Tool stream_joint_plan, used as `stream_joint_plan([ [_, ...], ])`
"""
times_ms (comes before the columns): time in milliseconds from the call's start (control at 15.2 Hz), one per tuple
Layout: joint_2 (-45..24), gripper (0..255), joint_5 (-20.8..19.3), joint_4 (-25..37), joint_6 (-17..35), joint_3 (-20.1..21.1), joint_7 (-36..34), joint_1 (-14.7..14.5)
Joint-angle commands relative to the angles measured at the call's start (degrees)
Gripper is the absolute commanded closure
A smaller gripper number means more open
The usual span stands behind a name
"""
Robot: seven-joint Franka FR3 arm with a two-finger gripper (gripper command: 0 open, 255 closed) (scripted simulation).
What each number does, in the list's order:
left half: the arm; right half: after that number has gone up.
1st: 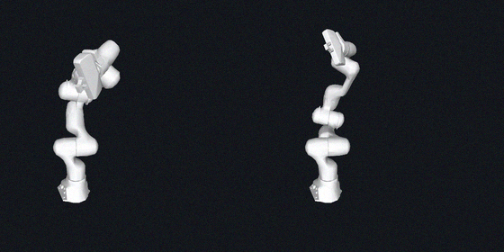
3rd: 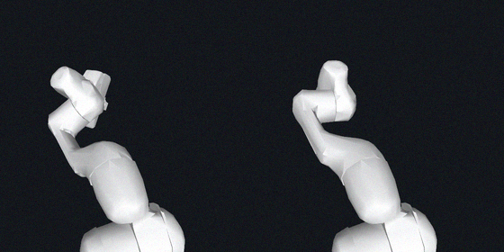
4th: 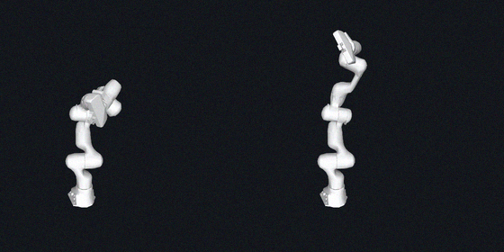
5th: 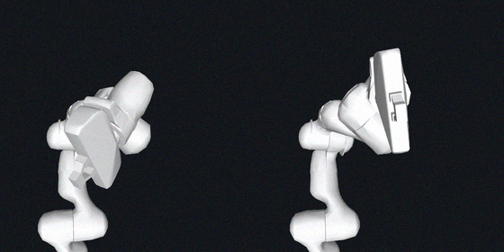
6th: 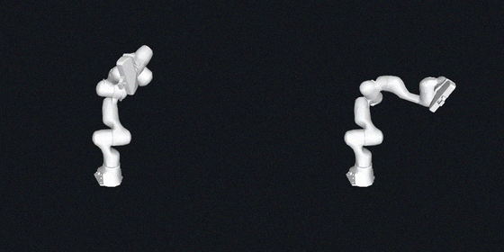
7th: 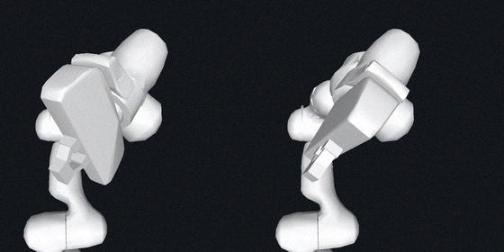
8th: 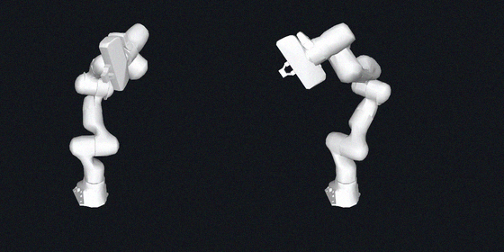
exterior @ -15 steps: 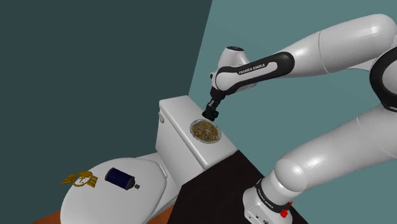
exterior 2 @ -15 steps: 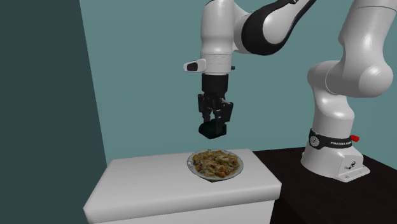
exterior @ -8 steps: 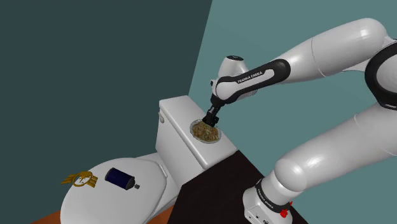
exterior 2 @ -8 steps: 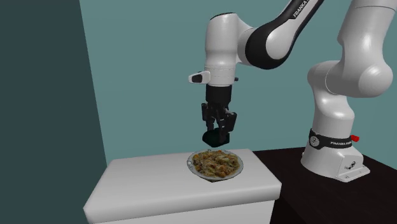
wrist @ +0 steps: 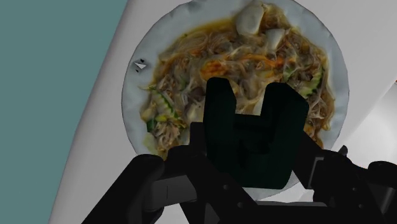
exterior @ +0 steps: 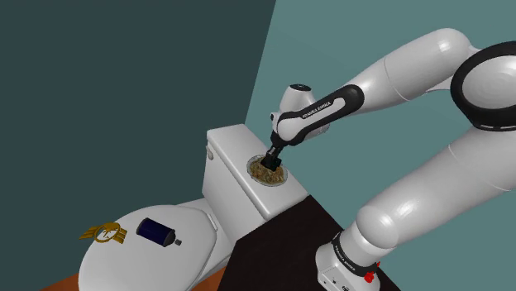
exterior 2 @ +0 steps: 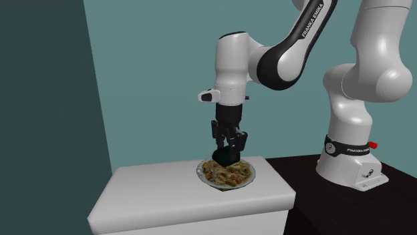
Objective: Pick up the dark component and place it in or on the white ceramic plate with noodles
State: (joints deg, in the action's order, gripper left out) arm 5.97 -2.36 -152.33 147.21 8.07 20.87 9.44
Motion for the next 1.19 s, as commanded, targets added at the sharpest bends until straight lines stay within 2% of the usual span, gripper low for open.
stream_joint_plan([
  [0, -0.47, 255, -0.15, -0.10, 0.61, 0.00, -0.10, 0.05],
  [396, -0.47, 255, -0.15, -0.10, 0.61, 0.00, -0.10, 0.05],
  [462, -0.47, 0, -0.15, -0.10, 0.61, 0.00, -0.10, 0.05],
  [792, -0.47, 0, -0.15, -0.10, 0.61, 0.00, -0.10, 0.05],
  [1056, 6.64, 0, 1.76, 1.67, -8.19, -0.17, 1.27, -0.56],
  [1122, 6.64, 0, 1.75, 1.67, -8.20, -0.18, 1.27, -0.58],
])
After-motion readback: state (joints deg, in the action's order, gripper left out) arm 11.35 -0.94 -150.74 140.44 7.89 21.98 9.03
